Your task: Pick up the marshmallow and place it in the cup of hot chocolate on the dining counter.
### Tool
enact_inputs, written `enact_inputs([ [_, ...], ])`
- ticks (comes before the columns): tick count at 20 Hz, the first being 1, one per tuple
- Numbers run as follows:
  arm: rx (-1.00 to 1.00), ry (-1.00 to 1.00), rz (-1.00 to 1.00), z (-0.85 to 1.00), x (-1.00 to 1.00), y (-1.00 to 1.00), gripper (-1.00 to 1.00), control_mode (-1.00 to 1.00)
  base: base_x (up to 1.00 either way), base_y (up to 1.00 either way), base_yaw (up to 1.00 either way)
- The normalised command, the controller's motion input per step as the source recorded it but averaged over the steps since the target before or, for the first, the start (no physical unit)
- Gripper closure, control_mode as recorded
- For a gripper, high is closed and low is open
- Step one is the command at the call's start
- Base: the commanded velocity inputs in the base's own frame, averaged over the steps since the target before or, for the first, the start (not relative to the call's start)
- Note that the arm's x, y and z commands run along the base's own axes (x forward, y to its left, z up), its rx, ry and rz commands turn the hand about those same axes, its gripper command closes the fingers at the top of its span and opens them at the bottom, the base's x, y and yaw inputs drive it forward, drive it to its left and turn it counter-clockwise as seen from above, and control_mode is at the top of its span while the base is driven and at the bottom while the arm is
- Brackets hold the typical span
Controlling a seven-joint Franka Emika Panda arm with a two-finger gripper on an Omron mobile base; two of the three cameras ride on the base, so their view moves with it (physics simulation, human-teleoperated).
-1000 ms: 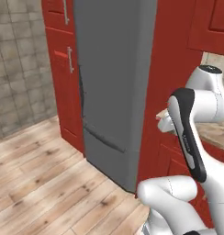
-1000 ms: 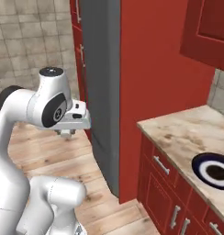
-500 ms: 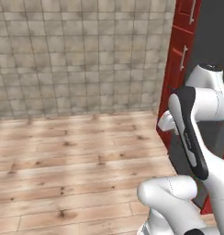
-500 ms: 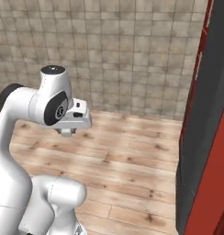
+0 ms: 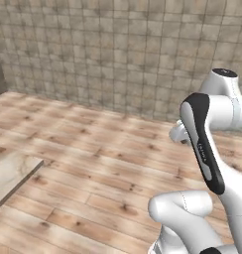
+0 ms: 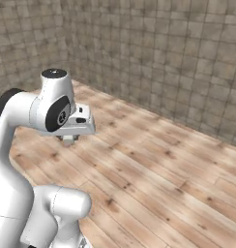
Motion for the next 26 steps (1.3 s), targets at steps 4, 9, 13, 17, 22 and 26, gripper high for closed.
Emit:
enact_inputs([
  [4,0.0,0.0,0.0,0.0,0.0,0.0,1.0,1.0,0.05,0.32,0.59],
  [9,0.0,0.0,0.0,0.0,0.0,0.0,1.0,1.0,0.12,0.3,0.5],
  [13,0.0,0.0,0.0,0.0,0.0,0.0,1.0,1.0,0.23,0.2,0.45],
  [17,0.0,0.0,0.0,0.0,0.0,0.0,1.0,1.0,0.32,0.13,0.46],
  [22,0.0,0.0,0.0,0.0,0.0,0.0,1.0,1.0,0.29,0.02,0.57],
  [26,0.0,0.0,0.0,0.0,0.0,0.0,1.0,1.0,0.28,0.0,0.6],
])
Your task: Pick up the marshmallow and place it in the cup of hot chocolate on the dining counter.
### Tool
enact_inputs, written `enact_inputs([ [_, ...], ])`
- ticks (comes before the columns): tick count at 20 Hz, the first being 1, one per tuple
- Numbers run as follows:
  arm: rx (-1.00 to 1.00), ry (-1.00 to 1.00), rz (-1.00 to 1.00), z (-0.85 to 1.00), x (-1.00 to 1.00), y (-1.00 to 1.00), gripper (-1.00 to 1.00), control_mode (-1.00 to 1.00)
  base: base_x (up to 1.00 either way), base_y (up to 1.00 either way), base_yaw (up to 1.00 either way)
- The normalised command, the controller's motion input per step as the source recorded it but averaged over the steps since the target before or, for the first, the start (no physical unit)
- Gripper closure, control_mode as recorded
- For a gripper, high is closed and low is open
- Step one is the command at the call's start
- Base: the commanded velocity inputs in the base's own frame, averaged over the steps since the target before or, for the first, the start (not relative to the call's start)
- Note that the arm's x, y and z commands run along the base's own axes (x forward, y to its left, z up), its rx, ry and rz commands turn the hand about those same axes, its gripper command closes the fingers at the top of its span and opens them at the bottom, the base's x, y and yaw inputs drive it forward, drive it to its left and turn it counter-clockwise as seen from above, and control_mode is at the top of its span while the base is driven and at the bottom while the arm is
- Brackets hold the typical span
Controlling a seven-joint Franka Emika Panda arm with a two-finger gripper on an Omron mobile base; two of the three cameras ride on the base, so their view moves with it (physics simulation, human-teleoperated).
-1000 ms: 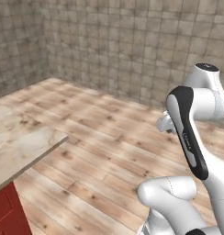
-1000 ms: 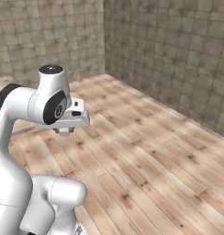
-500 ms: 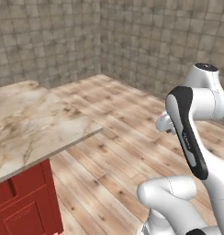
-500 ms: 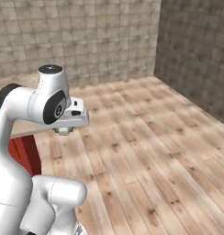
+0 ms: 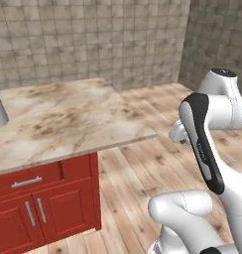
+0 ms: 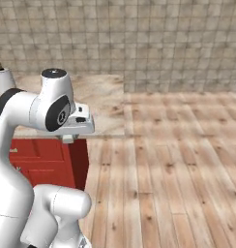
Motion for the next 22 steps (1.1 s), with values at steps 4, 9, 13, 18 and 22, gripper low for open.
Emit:
enact_inputs([
  [4,0.0,0.0,0.0,0.0,0.0,0.0,1.0,1.0,0.29,0.0,0.59],
  [9,0.0,0.0,0.0,0.0,0.0,0.0,1.0,1.0,0.47,-0.16,0.61],
  [13,0.0,0.0,0.0,0.0,0.0,0.0,1.0,1.0,0.39,-0.91,0.58],
  [18,0.0,0.0,0.0,0.0,0.0,0.0,1.0,1.0,0.09,-1.0,0.43],
  [22,0.0,0.0,0.0,0.0,0.0,0.0,1.0,1.0,-0.4,-1.0,0.38],
])
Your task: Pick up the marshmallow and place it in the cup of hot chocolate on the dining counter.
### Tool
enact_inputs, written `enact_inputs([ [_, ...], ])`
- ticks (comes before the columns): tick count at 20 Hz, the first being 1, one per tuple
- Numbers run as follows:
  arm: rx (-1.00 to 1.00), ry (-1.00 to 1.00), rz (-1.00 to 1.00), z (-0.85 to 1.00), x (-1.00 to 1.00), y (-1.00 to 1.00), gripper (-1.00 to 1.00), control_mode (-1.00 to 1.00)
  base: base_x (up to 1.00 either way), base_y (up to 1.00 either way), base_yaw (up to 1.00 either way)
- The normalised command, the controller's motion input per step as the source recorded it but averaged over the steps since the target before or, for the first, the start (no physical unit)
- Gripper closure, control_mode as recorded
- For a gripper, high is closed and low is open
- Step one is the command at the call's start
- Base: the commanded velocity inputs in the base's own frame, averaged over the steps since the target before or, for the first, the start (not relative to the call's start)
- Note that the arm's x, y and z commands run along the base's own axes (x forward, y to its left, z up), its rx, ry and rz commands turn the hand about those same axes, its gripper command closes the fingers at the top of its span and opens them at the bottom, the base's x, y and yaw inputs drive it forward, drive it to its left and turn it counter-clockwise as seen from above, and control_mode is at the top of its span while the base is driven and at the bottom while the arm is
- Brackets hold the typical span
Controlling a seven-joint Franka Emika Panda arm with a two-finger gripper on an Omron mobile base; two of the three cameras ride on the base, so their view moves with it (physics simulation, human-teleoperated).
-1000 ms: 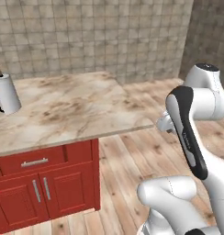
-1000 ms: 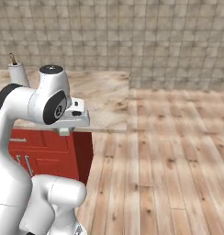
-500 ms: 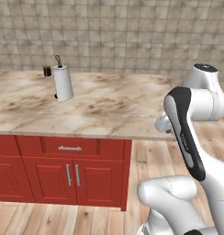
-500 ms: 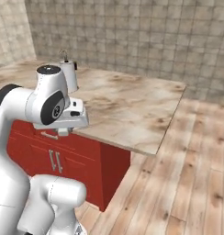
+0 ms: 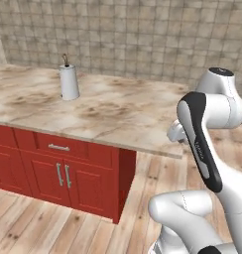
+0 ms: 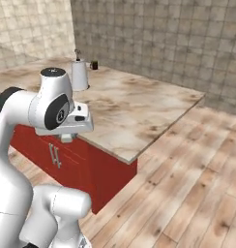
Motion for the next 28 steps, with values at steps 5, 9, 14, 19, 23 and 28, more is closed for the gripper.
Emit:
enact_inputs([
  [5,0.0,0.0,0.0,0.0,0.0,0.0,1.0,1.0,-0.15,-1.0,0.55],
  [9,0.0,0.0,0.0,0.0,0.0,0.0,1.0,1.0,0.0,-0.98,0.67],
  [14,0.0,0.0,0.0,0.0,0.0,0.0,1.0,1.0,0.06,-0.99,0.63],
  [19,0.0,0.0,0.0,0.0,0.0,0.0,1.0,1.0,0.2,-1.0,0.45],
  [23,0.0,0.0,0.0,0.0,0.0,0.0,1.0,1.0,0.26,-1.0,0.43],
  [28,0.0,0.0,0.0,0.0,0.0,0.0,1.0,1.0,0.29,-1.0,0.37],
])
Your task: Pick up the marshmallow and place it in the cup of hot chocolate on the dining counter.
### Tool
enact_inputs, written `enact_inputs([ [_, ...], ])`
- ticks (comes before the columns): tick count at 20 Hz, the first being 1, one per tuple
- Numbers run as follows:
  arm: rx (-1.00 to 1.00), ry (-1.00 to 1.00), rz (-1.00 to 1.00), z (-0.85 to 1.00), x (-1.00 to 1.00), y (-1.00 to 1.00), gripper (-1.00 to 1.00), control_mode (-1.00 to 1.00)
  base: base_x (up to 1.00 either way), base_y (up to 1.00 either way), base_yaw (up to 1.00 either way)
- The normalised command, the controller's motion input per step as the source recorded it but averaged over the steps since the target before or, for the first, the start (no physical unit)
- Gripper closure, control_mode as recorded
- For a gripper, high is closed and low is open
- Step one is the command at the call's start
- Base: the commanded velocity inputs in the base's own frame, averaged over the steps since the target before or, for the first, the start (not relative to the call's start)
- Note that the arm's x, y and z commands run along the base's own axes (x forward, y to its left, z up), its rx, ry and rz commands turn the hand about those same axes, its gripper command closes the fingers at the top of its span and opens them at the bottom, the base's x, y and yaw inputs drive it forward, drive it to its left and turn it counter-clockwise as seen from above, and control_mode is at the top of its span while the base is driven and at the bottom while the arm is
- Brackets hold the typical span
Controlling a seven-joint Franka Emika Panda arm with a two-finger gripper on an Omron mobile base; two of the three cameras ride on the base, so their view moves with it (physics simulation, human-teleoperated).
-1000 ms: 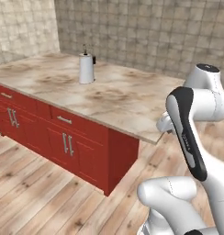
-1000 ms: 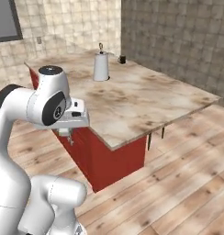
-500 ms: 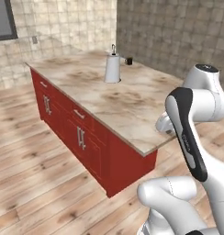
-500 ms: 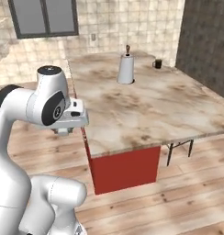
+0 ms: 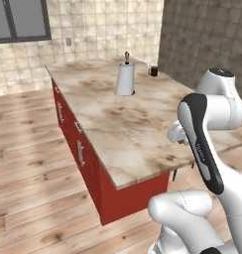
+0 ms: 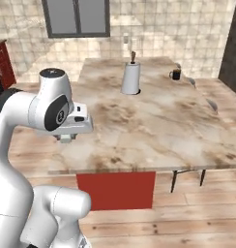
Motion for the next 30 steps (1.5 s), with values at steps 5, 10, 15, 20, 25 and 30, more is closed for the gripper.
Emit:
enact_inputs([
  [5,0.0,0.0,0.0,0.0,0.0,0.0,1.0,1.0,0.15,-1.0,0.33],
  [10,0.0,0.0,0.0,0.0,0.0,0.0,1.0,1.0,0.0,-1.0,0.31],
  [15,0.0,0.0,0.0,0.0,0.0,0.0,1.0,1.0,0.0,-1.0,0.32],
  [20,0.0,0.0,0.0,0.0,0.0,0.0,1.0,1.0,0.0,-1.0,0.34],
  [25,0.0,0.0,0.0,0.0,0.0,0.0,1.0,1.0,0.0,-1.0,0.38],
  [30,0.0,0.0,0.0,0.0,0.0,0.0,1.0,1.0,-0.02,-1.0,0.41],
])
